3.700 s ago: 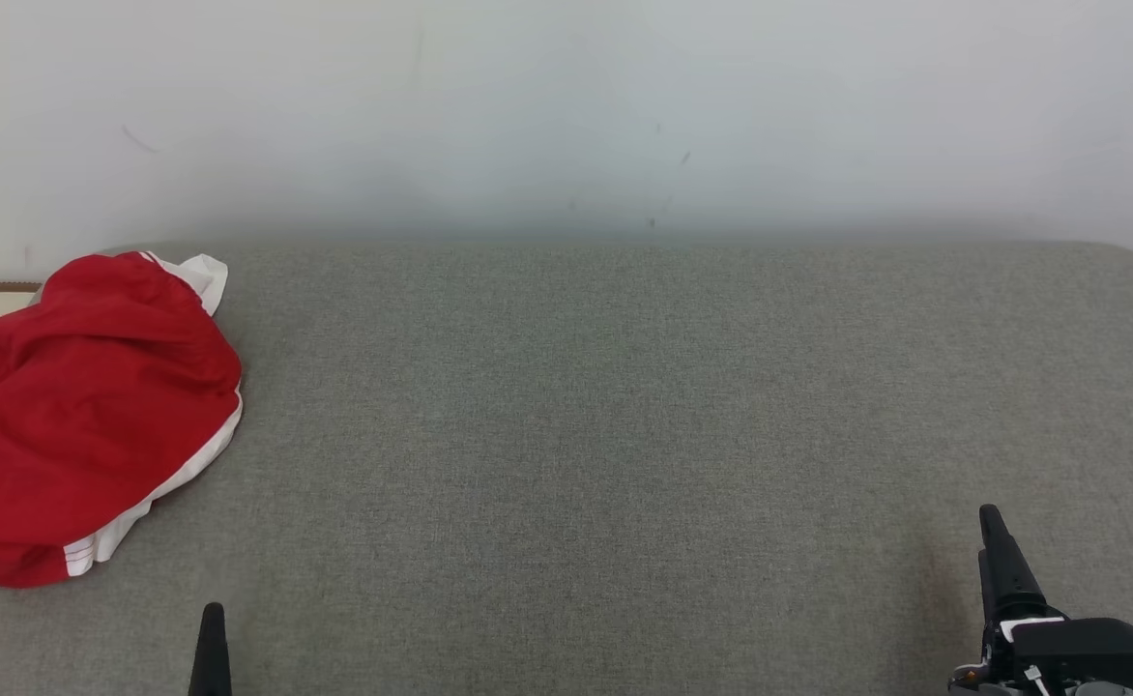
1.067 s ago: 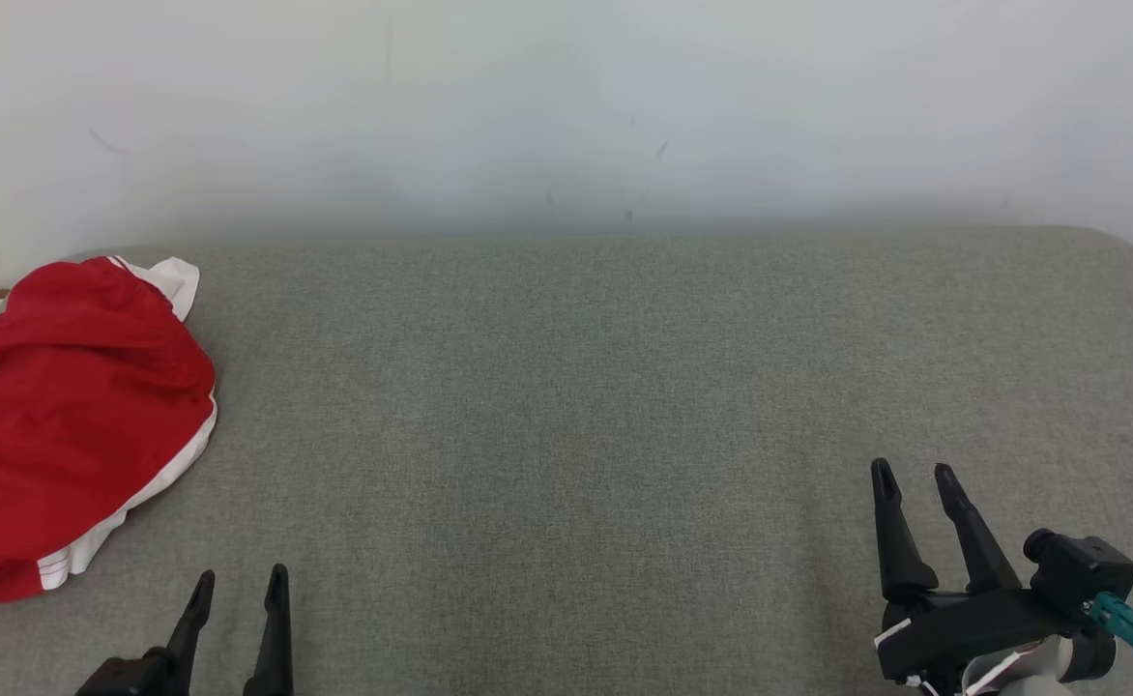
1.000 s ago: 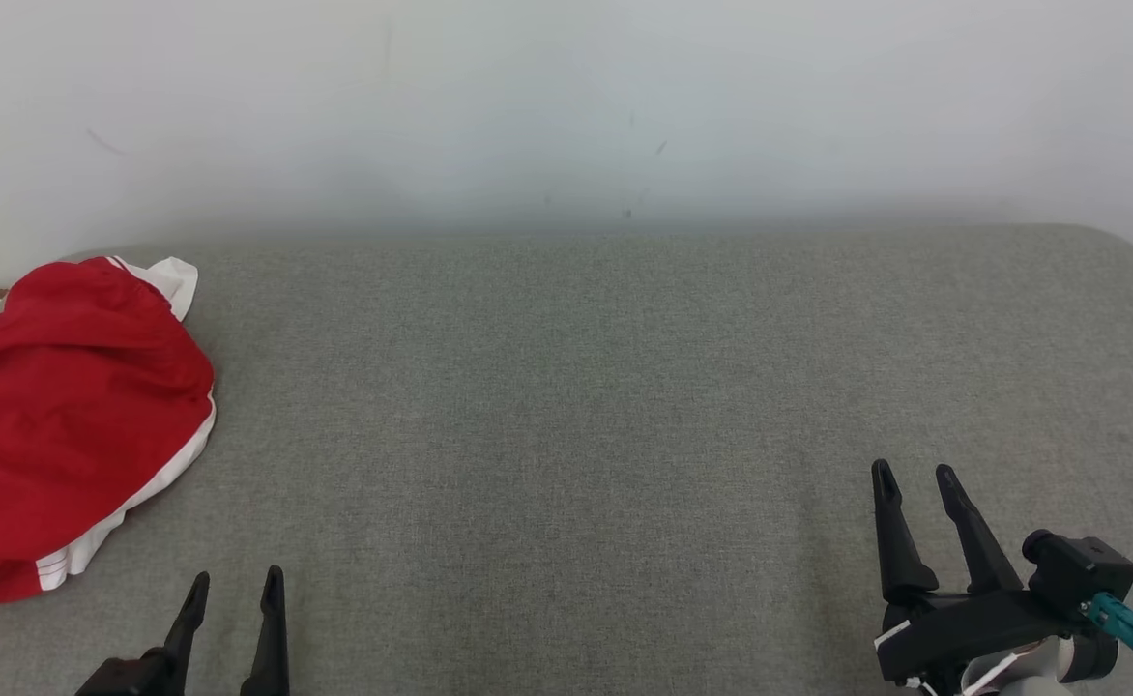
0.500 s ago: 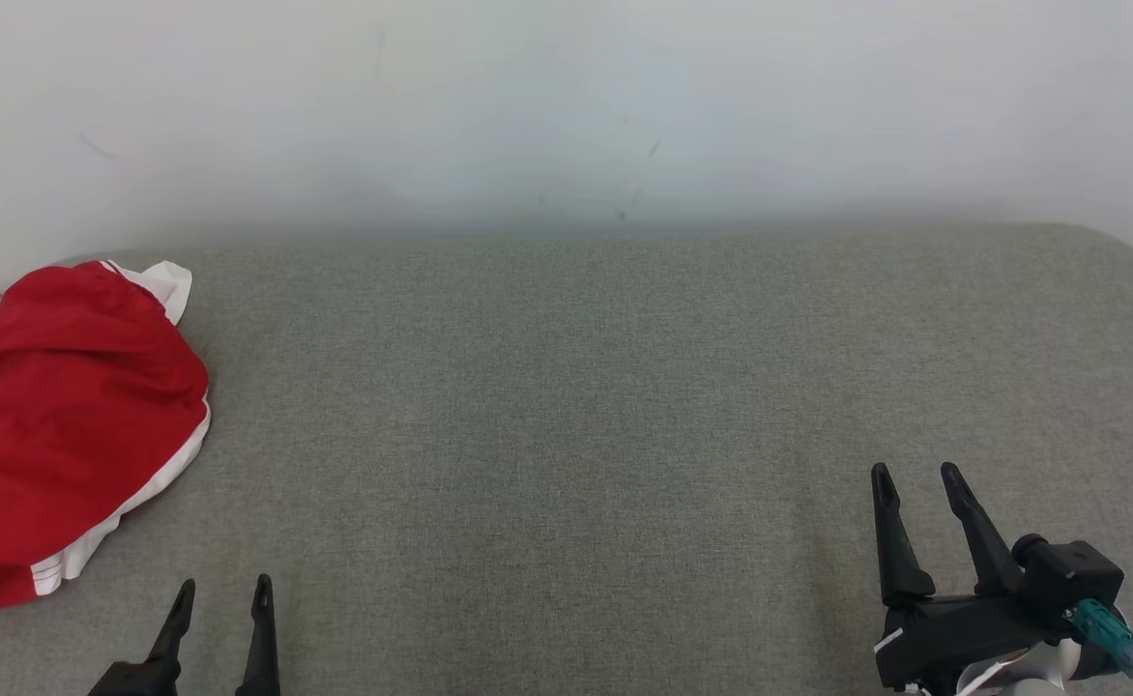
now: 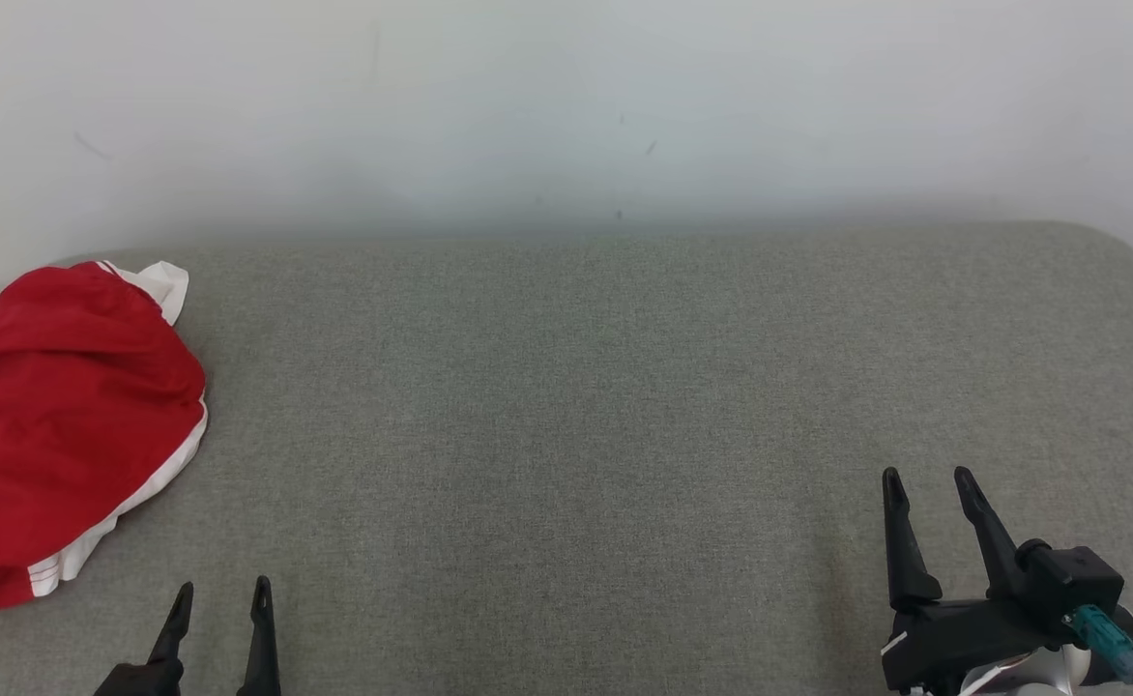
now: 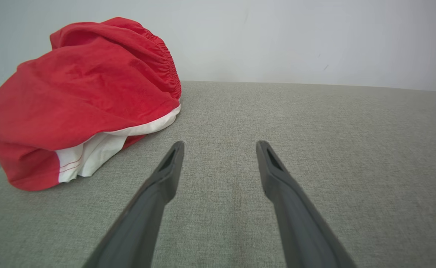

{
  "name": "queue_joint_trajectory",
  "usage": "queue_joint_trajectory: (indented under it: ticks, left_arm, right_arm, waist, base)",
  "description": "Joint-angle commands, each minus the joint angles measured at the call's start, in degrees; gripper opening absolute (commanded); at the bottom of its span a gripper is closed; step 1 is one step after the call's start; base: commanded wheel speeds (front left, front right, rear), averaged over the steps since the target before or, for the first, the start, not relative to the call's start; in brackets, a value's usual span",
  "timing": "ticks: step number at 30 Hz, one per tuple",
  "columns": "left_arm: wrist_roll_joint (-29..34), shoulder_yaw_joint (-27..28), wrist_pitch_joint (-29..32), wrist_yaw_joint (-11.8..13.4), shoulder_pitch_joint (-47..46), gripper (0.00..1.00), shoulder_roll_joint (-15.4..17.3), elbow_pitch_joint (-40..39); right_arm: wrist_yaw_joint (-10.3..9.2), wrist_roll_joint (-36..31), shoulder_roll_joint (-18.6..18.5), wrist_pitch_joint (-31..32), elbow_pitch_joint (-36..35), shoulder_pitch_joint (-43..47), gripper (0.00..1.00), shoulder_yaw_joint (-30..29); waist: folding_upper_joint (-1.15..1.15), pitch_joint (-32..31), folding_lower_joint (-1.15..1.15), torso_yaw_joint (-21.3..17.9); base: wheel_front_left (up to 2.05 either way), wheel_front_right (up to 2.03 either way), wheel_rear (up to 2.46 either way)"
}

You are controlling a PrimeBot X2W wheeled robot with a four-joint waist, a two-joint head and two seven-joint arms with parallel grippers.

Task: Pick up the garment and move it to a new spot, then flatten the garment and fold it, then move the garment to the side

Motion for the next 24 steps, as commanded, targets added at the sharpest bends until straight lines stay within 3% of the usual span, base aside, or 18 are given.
queue_joint_trajectory:
  ticks: [1, 24]
  left_arm:
    - [-0.27, 0.14, -0.28, 0.19, -0.14, 1.00, 0.17, 0.23]
    - [-0.95, 1.16, -0.28, 1.14, -0.25, 1.00, -0.22, -0.31]
  right_arm:
    - [0.02, -0.82, -0.04, -0.09, 0.22, 0.70, 1.00, -0.10]
    - [0.02, -5.82, 1.25, -0.09, -1.56, 0.57, 1.00, -0.68]
  waist:
    - [0.00, 0.02, 0.00, 0.02]
    - [0.00, 0.37, 0.00, 1.35]
  base:
    - [0.00, 0.00, 0.00]
    - [0.00, 0.00, 0.00]
